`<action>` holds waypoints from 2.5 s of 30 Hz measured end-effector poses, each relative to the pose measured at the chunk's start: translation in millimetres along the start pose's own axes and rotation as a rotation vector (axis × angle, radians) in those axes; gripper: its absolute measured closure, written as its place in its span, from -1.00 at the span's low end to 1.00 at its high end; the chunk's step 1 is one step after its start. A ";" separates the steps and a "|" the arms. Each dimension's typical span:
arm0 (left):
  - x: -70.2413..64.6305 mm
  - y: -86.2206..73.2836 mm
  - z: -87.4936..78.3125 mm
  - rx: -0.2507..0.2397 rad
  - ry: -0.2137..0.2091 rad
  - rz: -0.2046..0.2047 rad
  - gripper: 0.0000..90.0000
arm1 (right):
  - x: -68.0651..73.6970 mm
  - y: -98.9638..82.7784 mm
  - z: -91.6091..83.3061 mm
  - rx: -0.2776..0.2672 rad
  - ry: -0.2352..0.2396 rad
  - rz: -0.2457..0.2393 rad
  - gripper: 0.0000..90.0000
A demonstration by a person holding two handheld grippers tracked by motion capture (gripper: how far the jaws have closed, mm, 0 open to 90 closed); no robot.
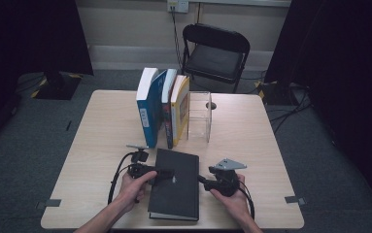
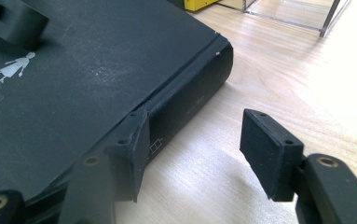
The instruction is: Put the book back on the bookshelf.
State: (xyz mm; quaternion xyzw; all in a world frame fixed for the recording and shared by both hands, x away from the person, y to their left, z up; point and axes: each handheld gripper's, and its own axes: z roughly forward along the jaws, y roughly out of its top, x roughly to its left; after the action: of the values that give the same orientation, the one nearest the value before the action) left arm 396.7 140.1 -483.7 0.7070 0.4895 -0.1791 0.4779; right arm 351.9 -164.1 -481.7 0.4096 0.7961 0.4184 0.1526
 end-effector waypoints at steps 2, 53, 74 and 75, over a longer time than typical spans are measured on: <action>2.0 1.4 3.6 -0.011 -0.017 -0.012 0.04 | 0.0 -0.1 0.1 -0.001 0.000 0.001 -0.06; -40.4 5.3 -0.1 -0.067 0.022 0.265 0.25 | 7.0 2.9 -3.6 0.031 0.310 0.121 -0.75; -77.1 -6.3 -10.7 -0.131 0.024 0.507 0.25 | -1.2 1.1 11.0 0.036 0.655 0.241 -0.80; -77.5 -6.2 -10.9 -0.130 0.024 0.513 0.25 | 0.0 1.8 10.9 0.040 0.654 0.233 -0.82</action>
State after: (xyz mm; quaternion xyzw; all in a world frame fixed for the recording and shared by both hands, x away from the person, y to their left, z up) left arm 353.7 109.4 -425.7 0.7778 0.3106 -0.0119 0.5463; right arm 359.2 -157.6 -486.9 0.3449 0.7589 0.5265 -0.1673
